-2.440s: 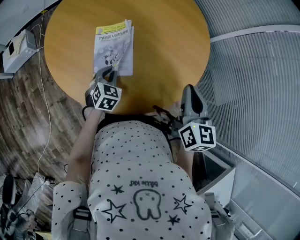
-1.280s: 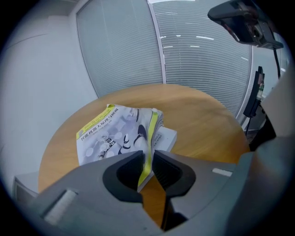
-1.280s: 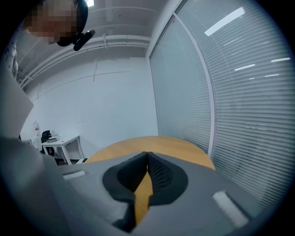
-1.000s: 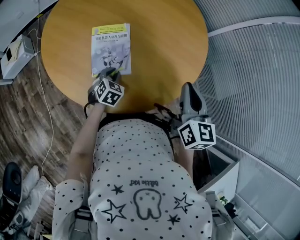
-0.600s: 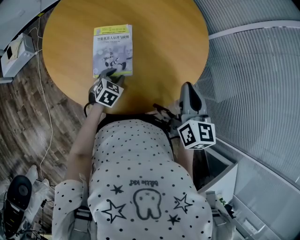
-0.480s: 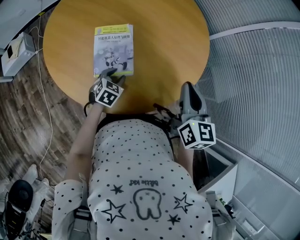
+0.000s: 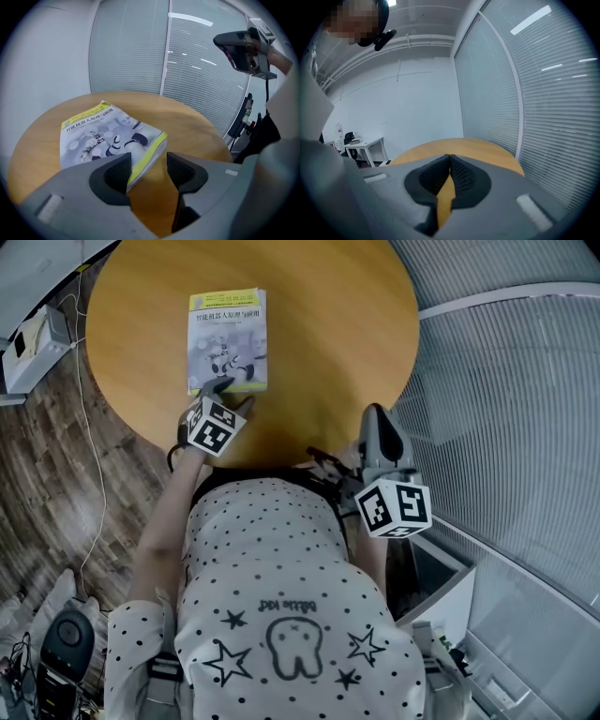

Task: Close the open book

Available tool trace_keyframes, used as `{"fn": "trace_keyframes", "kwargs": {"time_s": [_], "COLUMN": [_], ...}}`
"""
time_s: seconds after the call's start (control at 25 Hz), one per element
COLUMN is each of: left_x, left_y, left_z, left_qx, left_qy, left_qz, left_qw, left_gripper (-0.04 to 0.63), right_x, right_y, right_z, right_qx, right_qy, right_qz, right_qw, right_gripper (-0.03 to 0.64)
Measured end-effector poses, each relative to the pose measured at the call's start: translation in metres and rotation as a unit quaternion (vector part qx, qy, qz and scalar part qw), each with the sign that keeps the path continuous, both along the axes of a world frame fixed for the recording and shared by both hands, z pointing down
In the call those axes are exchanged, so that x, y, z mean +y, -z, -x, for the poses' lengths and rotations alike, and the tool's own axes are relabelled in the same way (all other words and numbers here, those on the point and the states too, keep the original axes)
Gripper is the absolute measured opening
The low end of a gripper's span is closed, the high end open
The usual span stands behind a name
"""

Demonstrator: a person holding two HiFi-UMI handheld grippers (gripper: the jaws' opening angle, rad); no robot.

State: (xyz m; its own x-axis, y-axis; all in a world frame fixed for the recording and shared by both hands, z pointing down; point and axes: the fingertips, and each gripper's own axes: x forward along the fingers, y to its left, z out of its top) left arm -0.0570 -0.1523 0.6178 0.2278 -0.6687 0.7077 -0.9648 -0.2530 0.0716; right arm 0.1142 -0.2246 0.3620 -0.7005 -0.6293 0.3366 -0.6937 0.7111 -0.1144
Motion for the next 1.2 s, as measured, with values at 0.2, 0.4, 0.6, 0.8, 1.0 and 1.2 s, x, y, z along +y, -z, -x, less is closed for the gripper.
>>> {"fn": "trace_keyframes", "kwargs": {"time_s": [0.2,0.4,0.6,0.8,1.0,1.2], "left_x": [-0.001,-0.002,-0.005,-0.004,0.005,0.003], "left_y": [-0.001,0.003,0.001,0.004,0.011,0.035], "left_z": [0.000,0.007,0.011,0.012,0.012,0.026], "left_qx": [0.000,0.004,0.008,0.011,0.013,0.008], "left_qy": [0.003,0.022,0.034,0.028,0.027,0.061], "left_qz": [-0.001,-0.004,-0.011,-0.009,-0.008,-0.044], "left_qw": [1.0000,0.9997,0.9993,0.9995,0.9995,0.9971], "left_gripper": [0.239,0.199,0.166,0.166,0.184,0.099], "right_x": [0.000,0.002,0.000,0.002,0.002,0.001], "right_y": [-0.001,0.001,-0.002,0.001,0.001,-0.001], "right_z": [-0.001,-0.001,-0.002,-0.002,-0.004,-0.007], "right_qx": [0.000,0.000,-0.001,-0.003,-0.004,-0.007], "right_qy": [-0.001,-0.001,-0.002,-0.001,-0.004,-0.003], "right_qz": [0.001,0.001,0.001,0.000,0.000,0.001], "right_qw": [1.000,1.000,1.000,1.000,1.000,1.000], "right_gripper": [0.005,0.005,0.005,0.005,0.005,0.005]}}
